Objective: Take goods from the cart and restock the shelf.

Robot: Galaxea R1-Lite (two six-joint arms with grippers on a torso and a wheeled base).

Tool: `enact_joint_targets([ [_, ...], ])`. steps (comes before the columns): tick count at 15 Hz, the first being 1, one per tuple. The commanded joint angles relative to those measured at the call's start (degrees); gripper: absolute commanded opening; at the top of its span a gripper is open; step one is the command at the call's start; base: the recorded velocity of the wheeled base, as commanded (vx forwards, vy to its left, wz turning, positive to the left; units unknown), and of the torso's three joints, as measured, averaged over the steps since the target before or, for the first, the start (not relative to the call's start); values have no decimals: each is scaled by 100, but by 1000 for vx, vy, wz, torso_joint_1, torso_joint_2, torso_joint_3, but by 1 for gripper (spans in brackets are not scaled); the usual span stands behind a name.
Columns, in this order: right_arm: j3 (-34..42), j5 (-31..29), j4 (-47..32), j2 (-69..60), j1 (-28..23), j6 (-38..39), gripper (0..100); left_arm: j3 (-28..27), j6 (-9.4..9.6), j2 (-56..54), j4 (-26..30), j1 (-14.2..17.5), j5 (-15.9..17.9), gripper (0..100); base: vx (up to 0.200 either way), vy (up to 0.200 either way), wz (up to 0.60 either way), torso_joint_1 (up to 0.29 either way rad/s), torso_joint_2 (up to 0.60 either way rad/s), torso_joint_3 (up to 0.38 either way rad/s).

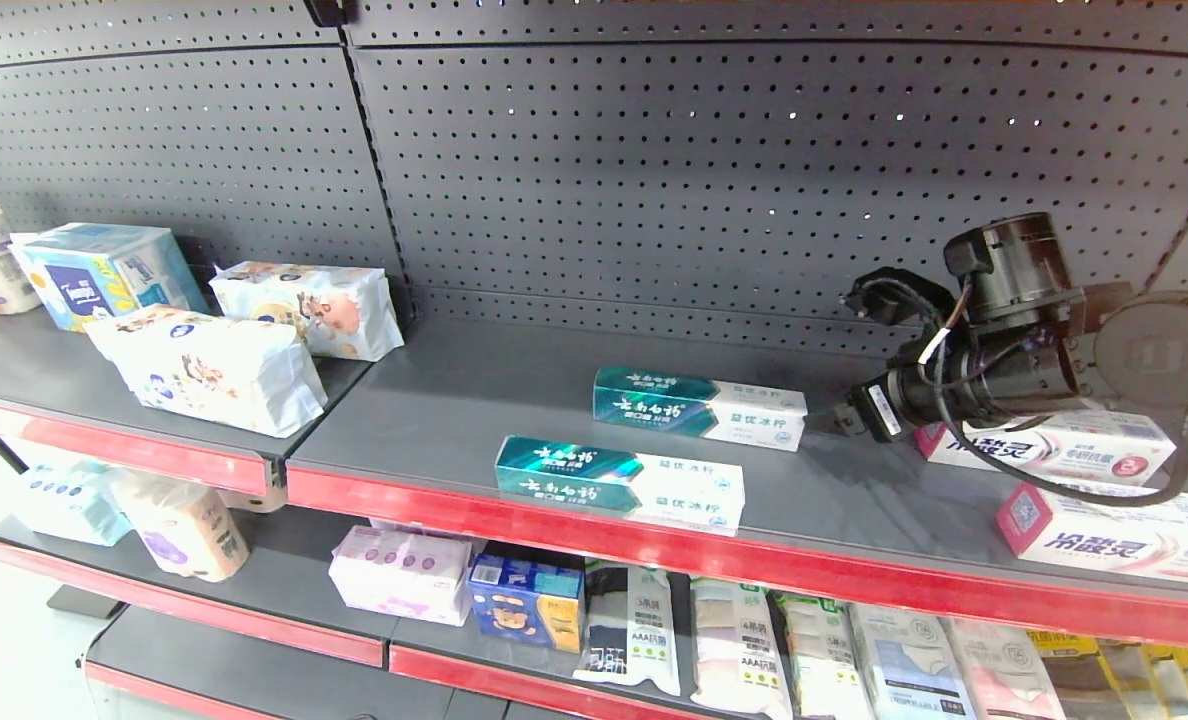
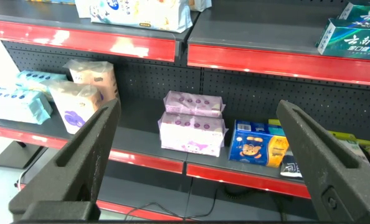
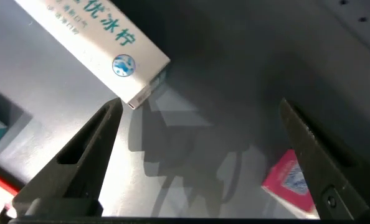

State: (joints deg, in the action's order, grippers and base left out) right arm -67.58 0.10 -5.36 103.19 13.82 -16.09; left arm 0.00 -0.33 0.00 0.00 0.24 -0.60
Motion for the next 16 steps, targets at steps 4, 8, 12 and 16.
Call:
enact_joint_targets([
  [4,-106,8,0,17,-134,-43,100,0,-2,0,0,2,-2,100,0,0,0,0,0,0],
  [8,-159,8,0,52,-178,-52,100,0,-2,0,0,2,-2,100,0,0,0,0,0,0],
  [12,-334,-10,0,333,-337,-272,100,0,-2,0,0,2,-2,100,0,0,0,0,0,0],
  [16,-413,-19,115,474,-301,-386,100,0,-2,0,0,2,-2,100,0,0,0,0,0,0],
])
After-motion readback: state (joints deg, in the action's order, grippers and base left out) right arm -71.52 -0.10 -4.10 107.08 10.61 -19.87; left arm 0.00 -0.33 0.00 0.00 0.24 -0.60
